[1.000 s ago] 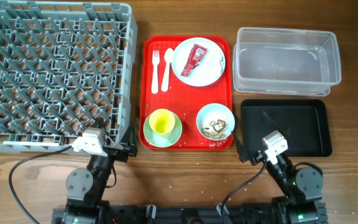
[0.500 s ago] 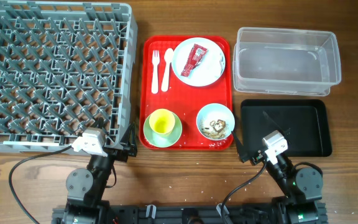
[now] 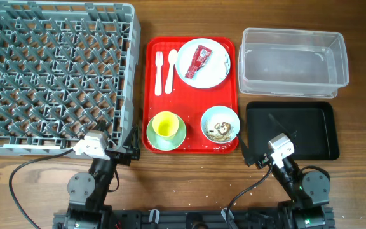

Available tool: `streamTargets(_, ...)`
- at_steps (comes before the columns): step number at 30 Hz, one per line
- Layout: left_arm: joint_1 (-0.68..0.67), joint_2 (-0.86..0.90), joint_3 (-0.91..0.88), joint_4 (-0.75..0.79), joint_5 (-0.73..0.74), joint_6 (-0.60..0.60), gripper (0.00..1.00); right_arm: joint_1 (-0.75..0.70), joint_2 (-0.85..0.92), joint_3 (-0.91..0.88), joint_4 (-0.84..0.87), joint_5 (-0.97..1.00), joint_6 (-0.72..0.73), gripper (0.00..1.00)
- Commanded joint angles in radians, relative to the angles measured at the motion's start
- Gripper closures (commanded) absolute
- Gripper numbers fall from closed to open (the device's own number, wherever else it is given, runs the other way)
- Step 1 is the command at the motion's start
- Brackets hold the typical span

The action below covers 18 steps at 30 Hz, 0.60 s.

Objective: Sort waste into correct bins and load items into the dishwasher rack

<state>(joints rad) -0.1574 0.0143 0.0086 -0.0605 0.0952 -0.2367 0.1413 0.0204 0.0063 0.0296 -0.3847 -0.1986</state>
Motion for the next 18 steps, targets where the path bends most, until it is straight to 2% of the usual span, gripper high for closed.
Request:
streamTargets(1, -0.005, -0.01, -0.003, -0.008, -0.014, 0.021, 0.0, 0.002, -0.006, -0.001, 0.003, -0.01, 0.015, 0.0)
streamTargets(7, -0.005, -0.01, -0.003, -0.008, -0.014, 0.021, 0.0, 0.002, -0.006, -0.001, 0.003, -0.008, 0.011, 0.0)
streamTargets(8, -0.005, -0.01, -0.003, -0.008, -0.014, 0.021, 0.0, 0.002, -0.006, -0.001, 0.008, 0.011, -0.037, 0.0)
streamTargets(10, -0.005, -0.01, -0.003, -0.007, -0.011, 0.019, 0.0, 0.002, -0.006, -0.001, 0.014, 0.024, -0.251, 0.0)
streamTargets(14, -0.005, -0.01, -0.003, -0.007, 0.002, 0.019, 0.0, 0.002, -0.004, -0.001, 0.001, 0.021, -0.513, 0.0)
streamTargets(18, -0.005, -0.008, -0.003, 0.0, 0.074, -0.123, 0.0, 0.002, -0.004, -0.001, 0.006, -0.277, -0.486, 0.0)
